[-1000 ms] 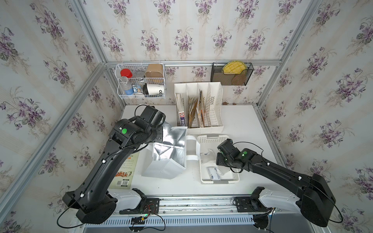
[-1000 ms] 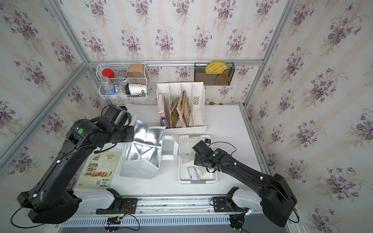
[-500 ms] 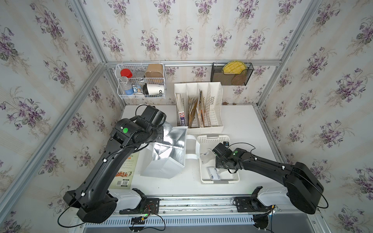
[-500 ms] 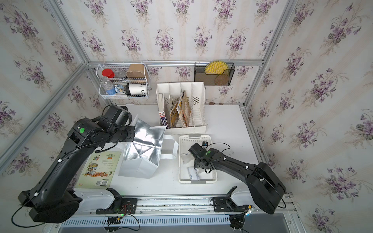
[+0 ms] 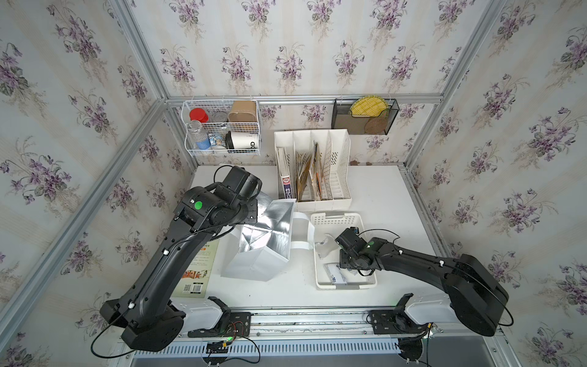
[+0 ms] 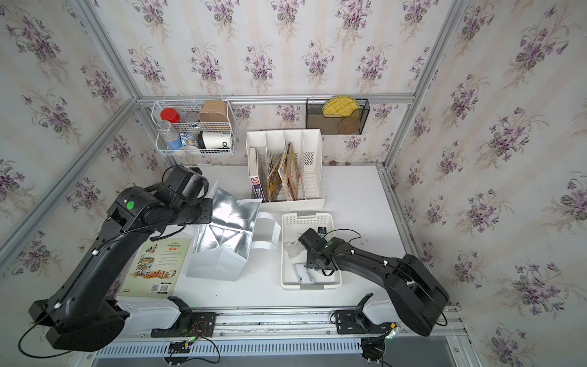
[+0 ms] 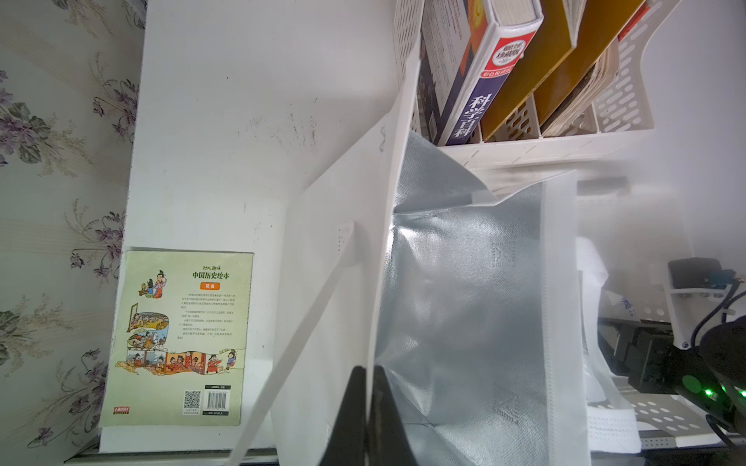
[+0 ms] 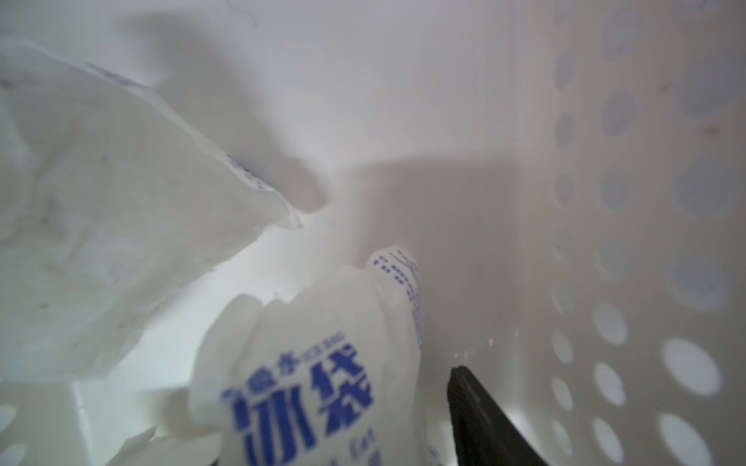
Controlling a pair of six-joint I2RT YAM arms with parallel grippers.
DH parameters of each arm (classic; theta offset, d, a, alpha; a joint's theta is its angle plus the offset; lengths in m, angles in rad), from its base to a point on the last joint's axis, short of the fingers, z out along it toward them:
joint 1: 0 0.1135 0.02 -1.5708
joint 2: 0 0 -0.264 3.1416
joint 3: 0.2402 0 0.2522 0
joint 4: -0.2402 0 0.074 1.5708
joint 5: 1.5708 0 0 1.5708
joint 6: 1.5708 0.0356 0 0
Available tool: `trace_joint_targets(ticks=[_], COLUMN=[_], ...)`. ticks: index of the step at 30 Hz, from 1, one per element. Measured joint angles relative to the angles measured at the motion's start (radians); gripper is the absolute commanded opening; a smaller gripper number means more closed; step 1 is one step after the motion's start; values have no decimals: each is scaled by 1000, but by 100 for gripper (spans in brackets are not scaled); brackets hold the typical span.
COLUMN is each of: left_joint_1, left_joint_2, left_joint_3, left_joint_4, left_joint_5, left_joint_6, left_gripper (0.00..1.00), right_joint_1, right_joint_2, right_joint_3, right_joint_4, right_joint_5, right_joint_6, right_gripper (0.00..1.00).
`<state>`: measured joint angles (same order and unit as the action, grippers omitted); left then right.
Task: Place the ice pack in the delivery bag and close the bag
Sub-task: Pick up the ice pack from the bin.
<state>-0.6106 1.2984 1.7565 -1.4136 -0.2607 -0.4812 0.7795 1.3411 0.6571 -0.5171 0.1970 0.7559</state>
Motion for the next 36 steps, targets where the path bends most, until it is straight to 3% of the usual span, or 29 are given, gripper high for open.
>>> trace_joint_targets(ticks=[4, 9, 14, 28, 36], left_joint_1=[0, 0, 0, 0, 0], left_joint_2=[0, 0, 0, 4, -15], left_joint_3=[0, -2, -5, 4, 3], left_joint_4=[0, 2, 3, 10, 12], left_joint_5=[1, 5, 11, 55, 61], left_joint_6=[0, 0, 0, -3, -4], left_gripper=[0, 0, 0, 0, 0], right_joint_1=[0, 0, 0, 0, 19], right_joint_2=[-30, -64, -113, -461, -403], right_joint_3=[14, 33, 59, 311, 480], right_joint_4=[-4, -14, -45, -69, 63], right_joint_5=[-3, -6, -6, -91, -288], right_joint_6=[1, 3, 3, -46, -51], right_gripper=[25, 18, 0, 0, 0])
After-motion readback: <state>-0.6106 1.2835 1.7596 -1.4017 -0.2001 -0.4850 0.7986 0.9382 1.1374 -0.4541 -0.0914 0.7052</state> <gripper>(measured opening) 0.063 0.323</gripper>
